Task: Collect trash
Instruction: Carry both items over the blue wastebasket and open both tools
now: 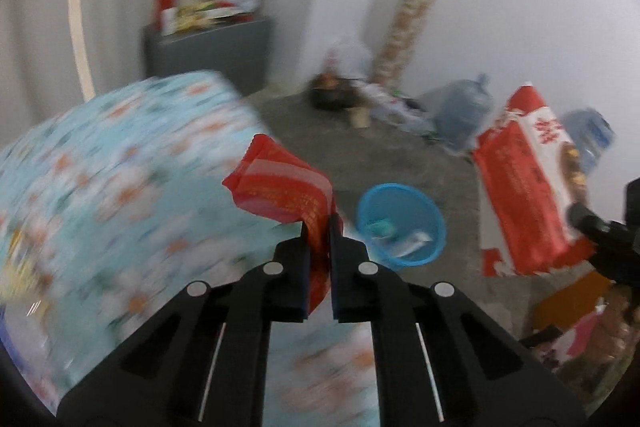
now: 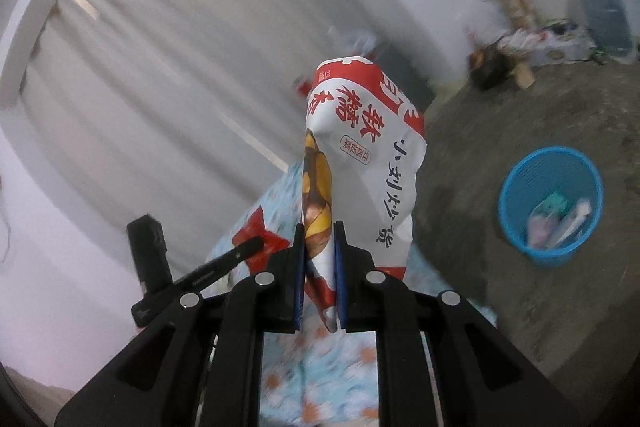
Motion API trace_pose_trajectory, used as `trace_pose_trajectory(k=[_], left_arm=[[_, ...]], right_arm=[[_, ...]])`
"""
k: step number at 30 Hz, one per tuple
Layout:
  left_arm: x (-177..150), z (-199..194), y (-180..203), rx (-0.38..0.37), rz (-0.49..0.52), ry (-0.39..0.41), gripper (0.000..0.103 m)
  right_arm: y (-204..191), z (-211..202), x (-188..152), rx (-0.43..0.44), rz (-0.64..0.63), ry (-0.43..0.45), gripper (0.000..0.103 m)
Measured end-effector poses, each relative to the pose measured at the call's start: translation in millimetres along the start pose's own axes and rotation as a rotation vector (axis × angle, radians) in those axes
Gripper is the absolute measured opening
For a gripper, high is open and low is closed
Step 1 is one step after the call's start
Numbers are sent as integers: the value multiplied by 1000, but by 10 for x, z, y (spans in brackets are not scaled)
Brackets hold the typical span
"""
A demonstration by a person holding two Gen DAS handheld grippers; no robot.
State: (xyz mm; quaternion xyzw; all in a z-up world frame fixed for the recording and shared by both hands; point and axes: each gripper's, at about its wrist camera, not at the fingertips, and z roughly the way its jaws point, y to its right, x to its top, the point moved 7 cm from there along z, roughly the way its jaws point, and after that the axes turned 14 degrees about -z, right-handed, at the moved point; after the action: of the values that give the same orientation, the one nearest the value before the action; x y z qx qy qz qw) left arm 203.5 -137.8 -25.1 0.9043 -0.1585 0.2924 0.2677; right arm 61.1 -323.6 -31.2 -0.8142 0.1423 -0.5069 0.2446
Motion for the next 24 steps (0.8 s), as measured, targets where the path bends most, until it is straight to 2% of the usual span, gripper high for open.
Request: trace_pose_trajectory(k=[4, 8, 10, 13, 18, 20, 21, 22, 23, 24], left_arm=[[77, 539, 781, -140, 86, -115, 6], [-25, 1271, 1331, -190, 138, -271, 7], [-102, 1741, 1543, -193, 131, -365, 9], [-192, 2350, 1734, -165, 150, -455, 9], [-280, 3134, 1867, -90, 176, -517, 9], [-316, 3407, 1887, -67, 184, -524, 10], [-352, 3544, 1904, -55, 188, -534, 13], [-401, 3714, 1915, -46, 187, -547, 25], [-438, 3816, 1899, -39, 188, -556, 32], [-480, 3930, 1867, -14, 192, -567, 45]], right_arm=[[566, -149, 87, -56, 92, 65, 13], [1317, -47, -10, -92, 227, 68, 13], [1661, 90, -119, -91, 304, 52, 13], [2194, 343, -308, -82, 428, 35, 13], [3002, 798, -569, 29, 680, 94, 14], [3311, 990, -725, 38, 777, 111, 20], [3436, 1075, -815, 30, 808, 108, 28], [3584, 1193, -943, 2, 841, 74, 36], [3695, 1277, -1064, -39, 871, 32, 37], [3824, 1356, -1243, -116, 906, -24, 43]])
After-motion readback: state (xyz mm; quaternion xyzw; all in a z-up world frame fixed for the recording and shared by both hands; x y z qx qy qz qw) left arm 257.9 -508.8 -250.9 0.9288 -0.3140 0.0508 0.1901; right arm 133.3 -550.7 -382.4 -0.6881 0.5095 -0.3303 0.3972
